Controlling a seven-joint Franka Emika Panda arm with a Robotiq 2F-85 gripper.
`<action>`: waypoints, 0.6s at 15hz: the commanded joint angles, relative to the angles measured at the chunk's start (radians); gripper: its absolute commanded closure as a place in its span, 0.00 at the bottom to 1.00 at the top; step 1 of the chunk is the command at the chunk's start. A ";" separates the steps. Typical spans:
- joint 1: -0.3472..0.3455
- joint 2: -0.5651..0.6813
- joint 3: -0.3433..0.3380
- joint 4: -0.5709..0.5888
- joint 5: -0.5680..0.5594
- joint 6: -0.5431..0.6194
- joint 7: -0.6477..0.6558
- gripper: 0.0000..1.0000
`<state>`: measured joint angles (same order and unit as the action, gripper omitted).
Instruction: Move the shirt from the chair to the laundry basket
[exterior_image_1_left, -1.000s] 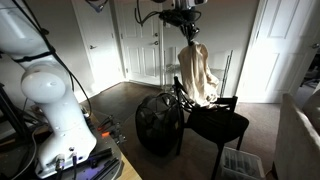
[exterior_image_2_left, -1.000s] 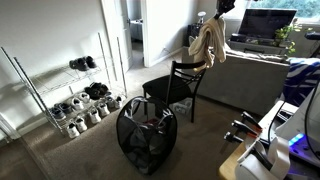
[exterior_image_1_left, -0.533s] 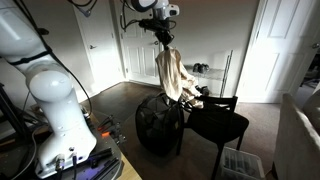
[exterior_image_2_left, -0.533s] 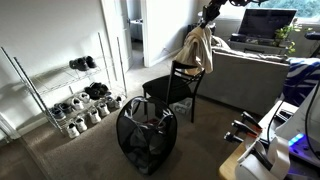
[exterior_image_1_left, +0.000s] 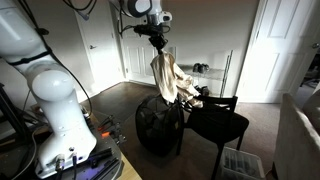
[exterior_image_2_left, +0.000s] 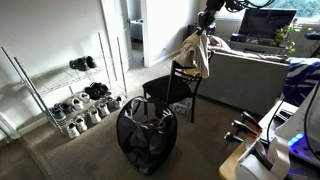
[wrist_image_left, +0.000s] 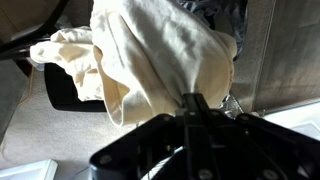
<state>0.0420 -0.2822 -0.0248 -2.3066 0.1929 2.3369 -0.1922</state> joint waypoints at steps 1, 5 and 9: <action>0.004 0.000 -0.004 0.001 -0.002 -0.001 0.002 0.97; 0.025 -0.008 0.002 0.014 0.022 0.002 -0.015 0.99; 0.079 -0.022 0.074 0.102 -0.028 -0.003 0.002 0.99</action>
<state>0.0827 -0.2837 0.0037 -2.2637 0.1874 2.3368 -0.1927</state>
